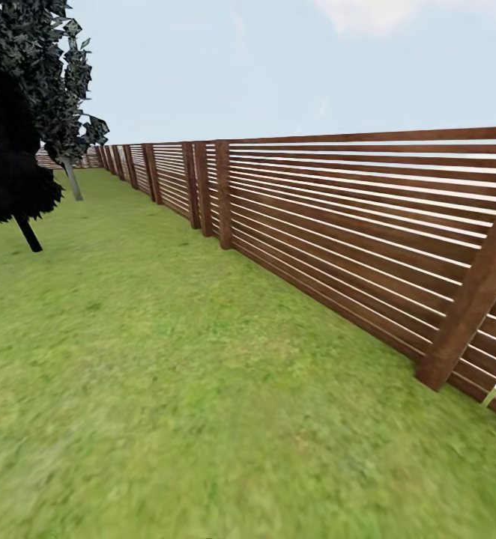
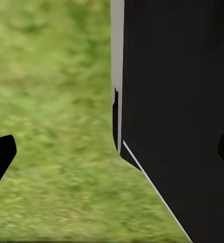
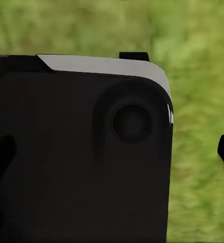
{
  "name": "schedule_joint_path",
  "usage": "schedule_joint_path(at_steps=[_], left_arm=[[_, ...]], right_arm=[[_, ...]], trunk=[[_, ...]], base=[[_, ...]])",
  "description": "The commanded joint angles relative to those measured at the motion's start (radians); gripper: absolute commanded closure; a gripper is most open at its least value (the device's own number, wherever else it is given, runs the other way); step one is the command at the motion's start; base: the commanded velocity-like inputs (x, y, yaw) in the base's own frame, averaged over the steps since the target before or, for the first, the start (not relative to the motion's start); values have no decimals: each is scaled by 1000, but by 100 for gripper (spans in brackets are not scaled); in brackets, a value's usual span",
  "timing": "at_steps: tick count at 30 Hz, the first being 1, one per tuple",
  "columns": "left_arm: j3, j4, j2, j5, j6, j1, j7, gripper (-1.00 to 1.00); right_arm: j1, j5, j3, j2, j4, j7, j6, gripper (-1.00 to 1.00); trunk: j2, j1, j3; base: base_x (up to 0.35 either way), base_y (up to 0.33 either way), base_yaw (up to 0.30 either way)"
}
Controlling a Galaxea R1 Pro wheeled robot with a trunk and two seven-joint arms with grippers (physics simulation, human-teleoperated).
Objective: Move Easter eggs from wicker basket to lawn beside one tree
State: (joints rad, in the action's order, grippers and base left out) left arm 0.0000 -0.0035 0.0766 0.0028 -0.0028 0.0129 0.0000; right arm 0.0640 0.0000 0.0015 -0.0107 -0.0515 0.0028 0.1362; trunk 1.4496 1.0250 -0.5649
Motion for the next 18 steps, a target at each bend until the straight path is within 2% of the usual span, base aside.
schedule_joint_path(at_steps=[1,18], left_arm=[[0,0,0,0,0,0,0,-100],[0,0,0,0,0,0,0,-100]], right_arm=[[0,0,0,0,1,0,3,-100],[0,0,0,1,1,0,3,-100]], trunk=[[0,0,-1],[0,0,-1]], base=[[0,0,288],[0,0,288]])
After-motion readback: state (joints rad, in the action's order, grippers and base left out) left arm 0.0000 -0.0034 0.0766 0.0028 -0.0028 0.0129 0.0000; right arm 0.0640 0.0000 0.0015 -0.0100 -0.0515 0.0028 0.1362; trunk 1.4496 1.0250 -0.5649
